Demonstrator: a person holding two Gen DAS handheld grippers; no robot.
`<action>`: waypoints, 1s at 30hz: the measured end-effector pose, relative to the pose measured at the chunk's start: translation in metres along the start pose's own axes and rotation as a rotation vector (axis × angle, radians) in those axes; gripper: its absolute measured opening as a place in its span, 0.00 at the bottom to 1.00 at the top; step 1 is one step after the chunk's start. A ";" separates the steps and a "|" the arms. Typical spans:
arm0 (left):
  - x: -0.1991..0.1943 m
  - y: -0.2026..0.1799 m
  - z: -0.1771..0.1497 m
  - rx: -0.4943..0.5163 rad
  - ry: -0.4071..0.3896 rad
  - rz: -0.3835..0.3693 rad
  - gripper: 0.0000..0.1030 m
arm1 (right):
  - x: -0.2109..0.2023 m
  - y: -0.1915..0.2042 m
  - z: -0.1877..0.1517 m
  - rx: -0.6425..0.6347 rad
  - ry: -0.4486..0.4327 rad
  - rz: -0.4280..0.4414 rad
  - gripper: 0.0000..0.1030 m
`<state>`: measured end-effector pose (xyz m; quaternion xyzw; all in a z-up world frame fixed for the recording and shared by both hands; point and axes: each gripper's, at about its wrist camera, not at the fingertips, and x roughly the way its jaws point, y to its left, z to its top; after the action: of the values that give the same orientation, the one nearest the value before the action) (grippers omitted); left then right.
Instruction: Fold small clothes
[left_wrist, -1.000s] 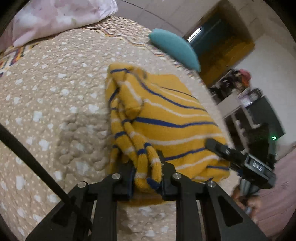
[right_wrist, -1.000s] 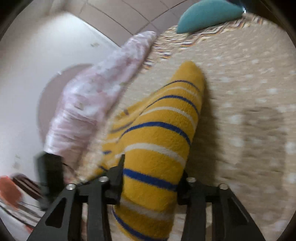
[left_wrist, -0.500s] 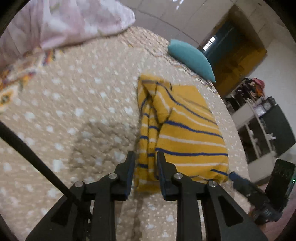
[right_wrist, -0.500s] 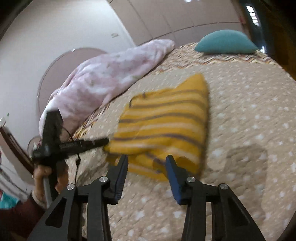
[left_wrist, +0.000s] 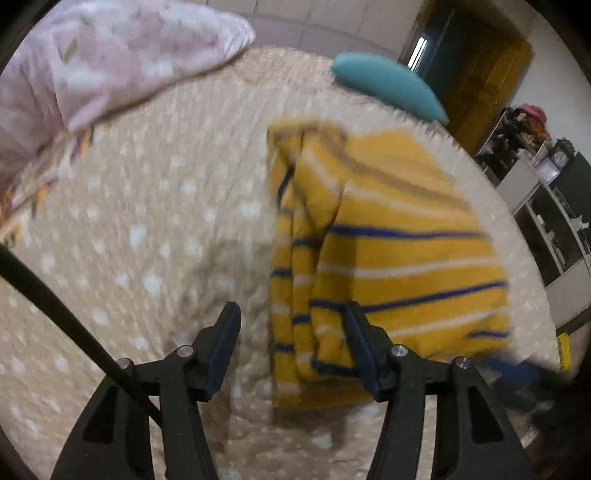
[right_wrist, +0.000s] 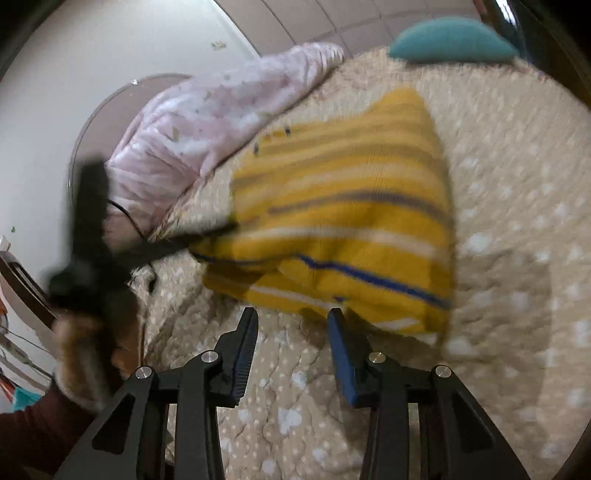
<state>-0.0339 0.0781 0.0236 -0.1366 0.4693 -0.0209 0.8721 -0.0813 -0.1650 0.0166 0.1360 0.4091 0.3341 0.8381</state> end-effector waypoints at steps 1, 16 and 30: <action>0.003 0.005 -0.004 -0.030 -0.007 -0.015 0.60 | -0.008 0.000 0.005 -0.001 -0.033 -0.011 0.41; -0.017 0.026 -0.042 -0.062 -0.169 -0.108 0.77 | 0.011 0.013 0.047 0.018 -0.055 -0.138 0.42; -0.017 0.027 -0.045 -0.056 -0.179 -0.130 0.81 | 0.228 0.080 0.165 -0.240 0.252 -0.348 0.48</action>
<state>-0.0829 0.0967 0.0073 -0.1924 0.3802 -0.0521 0.9032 0.1119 0.0547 0.0246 -0.0799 0.4848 0.2453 0.8357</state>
